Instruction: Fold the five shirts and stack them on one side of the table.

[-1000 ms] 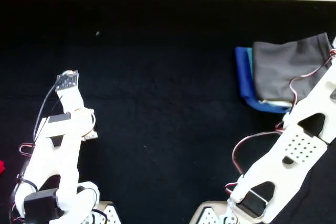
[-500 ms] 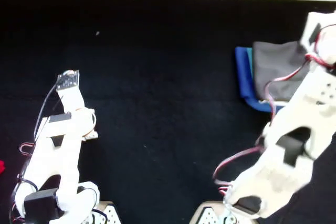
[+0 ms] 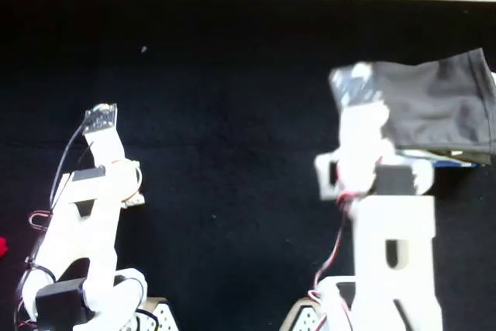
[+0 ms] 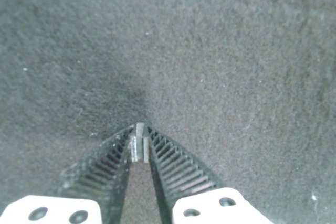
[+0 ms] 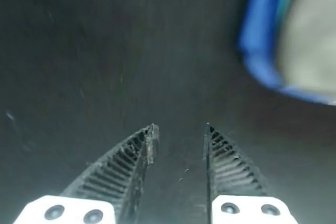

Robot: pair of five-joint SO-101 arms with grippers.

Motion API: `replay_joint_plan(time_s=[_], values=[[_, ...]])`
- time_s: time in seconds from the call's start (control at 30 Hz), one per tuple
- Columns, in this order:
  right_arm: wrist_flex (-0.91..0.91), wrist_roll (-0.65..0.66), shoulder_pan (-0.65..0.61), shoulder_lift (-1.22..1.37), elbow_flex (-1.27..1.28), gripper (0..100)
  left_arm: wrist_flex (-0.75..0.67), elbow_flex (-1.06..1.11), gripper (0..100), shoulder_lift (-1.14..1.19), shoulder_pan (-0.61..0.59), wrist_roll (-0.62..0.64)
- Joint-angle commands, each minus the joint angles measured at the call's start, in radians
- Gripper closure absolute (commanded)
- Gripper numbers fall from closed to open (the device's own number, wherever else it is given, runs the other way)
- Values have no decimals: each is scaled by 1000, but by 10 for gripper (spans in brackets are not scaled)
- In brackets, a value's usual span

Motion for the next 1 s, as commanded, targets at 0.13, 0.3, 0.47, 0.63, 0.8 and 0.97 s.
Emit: replay_joint_plan(time_s=[0.13,0.3,0.47,0.63,0.8,0.97], values=[[-297,-6,-7,-182,567,858,-29,-13,991,-1,12,-14],[-526,-5,45,-206,782,858,-29,-13,991,-1,12,-14],[-624,-11,74,-206,817,858,-29,-12,991,-1,12,-14],[-630,-6,70,-206,851,858,-29,-12,991,-1,12,-14],[-664,-11,70,-206,862,858,-25,-16,990,-1,10,-14],[-664,-11,70,-206,865,858,176,-145,990,-22,-124,-75]])
